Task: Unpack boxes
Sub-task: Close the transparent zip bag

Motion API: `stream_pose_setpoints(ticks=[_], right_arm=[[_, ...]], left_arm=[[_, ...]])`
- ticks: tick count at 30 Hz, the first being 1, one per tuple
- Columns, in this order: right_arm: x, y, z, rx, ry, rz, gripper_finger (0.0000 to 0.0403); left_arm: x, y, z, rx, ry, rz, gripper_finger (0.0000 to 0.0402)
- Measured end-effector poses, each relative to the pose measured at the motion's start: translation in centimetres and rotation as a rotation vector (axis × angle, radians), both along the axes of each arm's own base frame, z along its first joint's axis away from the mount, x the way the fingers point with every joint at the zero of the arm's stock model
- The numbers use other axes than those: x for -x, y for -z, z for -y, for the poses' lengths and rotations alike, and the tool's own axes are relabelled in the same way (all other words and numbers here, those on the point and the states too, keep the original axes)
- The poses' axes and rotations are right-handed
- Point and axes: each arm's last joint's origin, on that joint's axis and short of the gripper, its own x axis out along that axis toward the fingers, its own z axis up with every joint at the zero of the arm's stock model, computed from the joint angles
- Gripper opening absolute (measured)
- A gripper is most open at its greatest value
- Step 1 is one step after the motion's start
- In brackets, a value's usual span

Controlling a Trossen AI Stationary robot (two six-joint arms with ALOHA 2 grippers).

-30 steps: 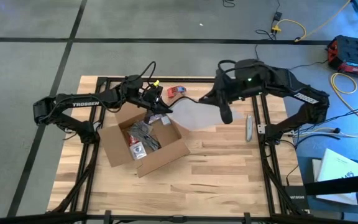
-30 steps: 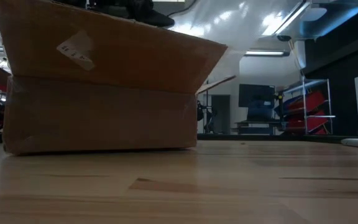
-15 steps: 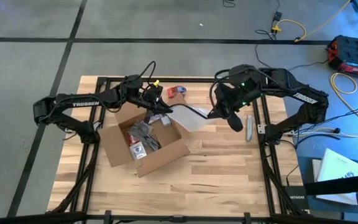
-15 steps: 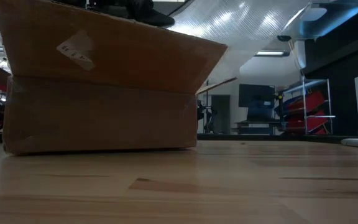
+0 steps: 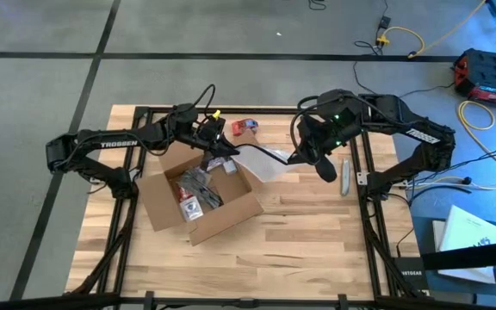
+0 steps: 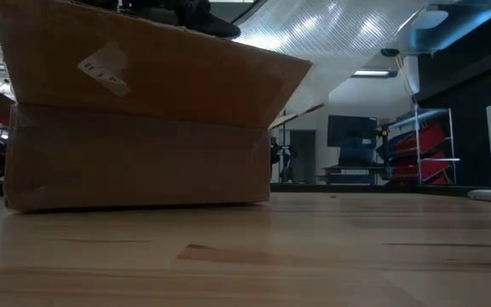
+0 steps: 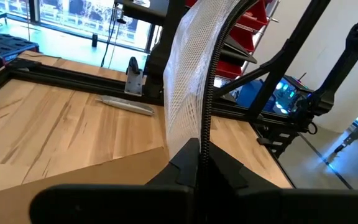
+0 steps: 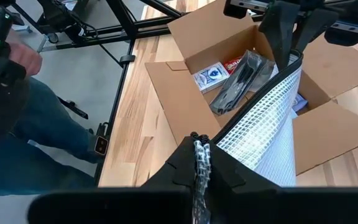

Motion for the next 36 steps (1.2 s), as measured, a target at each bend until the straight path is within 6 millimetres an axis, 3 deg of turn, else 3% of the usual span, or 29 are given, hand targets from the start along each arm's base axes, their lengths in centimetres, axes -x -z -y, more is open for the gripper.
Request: stream_pose_setpoints(ticks=[5, 10, 14, 19, 28, 36], right_arm=[[0.0, 0.0, 0.1, 0.03, 0.032, -0.001, 0.0], [-0.3, -0.2, 0.7, 0.151, 0.173, 0.028, 0.0], [-1.2, -0.7, 1.2, 0.246, 0.302, 0.103, 0.0], [-2.9, -1.2, 1.5, 0.257, 0.345, 0.217, 0.0], [-7.8, 2.7, 1.7, 0.256, 0.308, 0.093, 0.0], [-11.2, 5.5, -0.3, 0.244, 0.189, 0.049, 0.0]], left_arm=[[0.0, 0.0, 0.0, 0.003, -0.001, -0.001, 0.0], [0.0, 0.0, 0.0, 0.001, -0.003, -0.001, 0.0], [0.0, 0.0, 0.0, -0.001, -0.004, -0.001, 0.0], [0.0, 0.0, 0.0, -0.001, -0.005, 0.0, 0.0], [0.0, 0.0, 0.0, 0.009, -0.01, -0.001, 0.0], [-0.1, 0.0, 0.3, 0.024, -0.004, -0.012, 0.0]])
